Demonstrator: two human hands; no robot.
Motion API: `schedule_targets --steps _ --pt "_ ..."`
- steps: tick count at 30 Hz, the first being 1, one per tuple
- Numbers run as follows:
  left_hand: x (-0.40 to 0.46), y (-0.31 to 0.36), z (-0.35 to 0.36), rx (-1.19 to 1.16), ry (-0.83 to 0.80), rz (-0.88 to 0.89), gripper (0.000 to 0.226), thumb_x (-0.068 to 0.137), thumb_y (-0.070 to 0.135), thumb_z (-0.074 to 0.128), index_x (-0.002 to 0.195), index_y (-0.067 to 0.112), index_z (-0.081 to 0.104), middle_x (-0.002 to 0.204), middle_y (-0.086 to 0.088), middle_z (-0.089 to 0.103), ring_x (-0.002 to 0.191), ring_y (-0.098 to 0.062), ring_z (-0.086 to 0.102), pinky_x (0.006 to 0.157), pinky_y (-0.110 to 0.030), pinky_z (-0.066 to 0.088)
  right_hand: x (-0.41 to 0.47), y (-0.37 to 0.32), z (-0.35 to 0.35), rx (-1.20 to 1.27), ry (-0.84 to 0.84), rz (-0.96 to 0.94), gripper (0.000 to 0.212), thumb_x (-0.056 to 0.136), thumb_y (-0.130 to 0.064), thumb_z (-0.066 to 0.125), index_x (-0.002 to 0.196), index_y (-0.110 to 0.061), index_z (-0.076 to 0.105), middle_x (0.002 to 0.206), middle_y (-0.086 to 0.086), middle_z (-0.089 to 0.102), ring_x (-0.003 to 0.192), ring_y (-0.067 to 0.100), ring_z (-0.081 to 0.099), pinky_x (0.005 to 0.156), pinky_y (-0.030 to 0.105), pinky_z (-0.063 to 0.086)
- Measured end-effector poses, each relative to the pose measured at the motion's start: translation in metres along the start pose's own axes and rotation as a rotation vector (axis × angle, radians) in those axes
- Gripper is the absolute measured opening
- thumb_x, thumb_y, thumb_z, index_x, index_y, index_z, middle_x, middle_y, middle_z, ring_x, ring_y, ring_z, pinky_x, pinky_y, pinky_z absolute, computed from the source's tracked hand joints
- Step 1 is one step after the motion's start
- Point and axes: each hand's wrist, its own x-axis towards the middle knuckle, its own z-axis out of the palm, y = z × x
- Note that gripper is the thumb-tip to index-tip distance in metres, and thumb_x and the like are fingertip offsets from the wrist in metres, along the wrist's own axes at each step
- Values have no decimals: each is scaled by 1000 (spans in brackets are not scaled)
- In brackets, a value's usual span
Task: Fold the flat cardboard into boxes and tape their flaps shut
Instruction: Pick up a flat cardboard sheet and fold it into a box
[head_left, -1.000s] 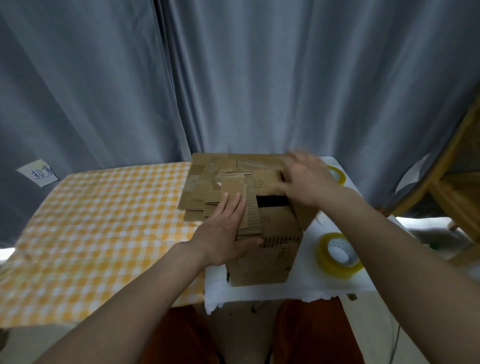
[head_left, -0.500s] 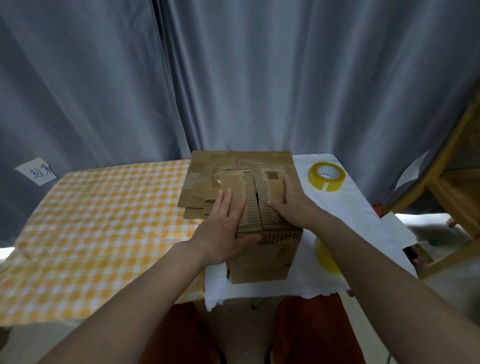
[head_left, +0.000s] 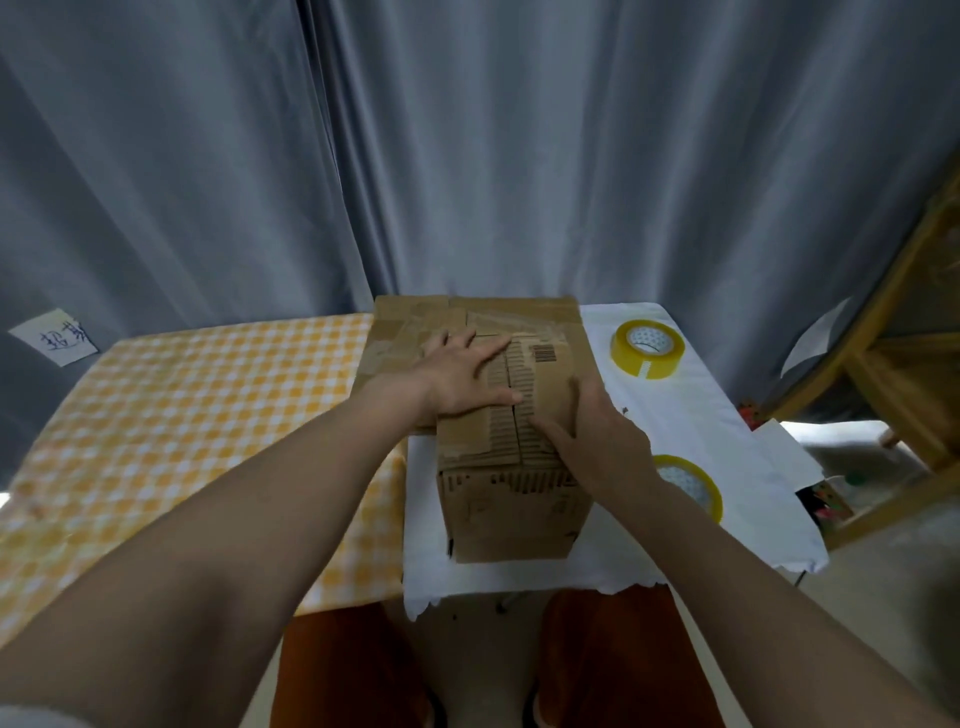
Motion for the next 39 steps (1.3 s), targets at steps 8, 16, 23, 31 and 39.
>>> schedule_targets --steps 8,16,23,31,39 --pt "3 6 1 -7 66 -67 94 66 84 52 147 51 19 146 -9 26 136 -31 15 109 -46 22 -18 23 -19 52 -386 -82 86 83 -26 65 148 -40 10 137 7 46 114 24 53 89 34 47" --pt "-64 -6 18 -131 257 -357 101 64 87 47 146 33 23 137 -16 37 123 -36 45 95 -45 47 49 31 -44 91 -170 -226 67 75 12 62 134 -16 50 132 10 54 119 29 51 96 46 46" --pt "-78 -26 41 -275 329 -385 114 57 84 60 148 31 18 139 -6 40 128 -26 41 93 -39 47 36 29 -7 690 -115 103 39 96 -6 45 131 -20 56 120 -2 64 114 19 57 92 31 49" --pt "-71 -15 59 -992 335 -8 133 57 49 87 150 41 -8 155 5 28 140 -17 33 111 -49 35 25 27 -1 923 -221 196 65 90 -47 54 146 -41 23 152 -7 32 136 15 35 110 42 36" --pt "-69 -23 59 -850 429 -75 123 53 60 80 151 33 12 155 4 22 141 -15 28 114 -45 33 33 16 -9 811 -119 200 27 90 -53 51 108 -33 52 112 -2 61 90 3 64 73 24 53"
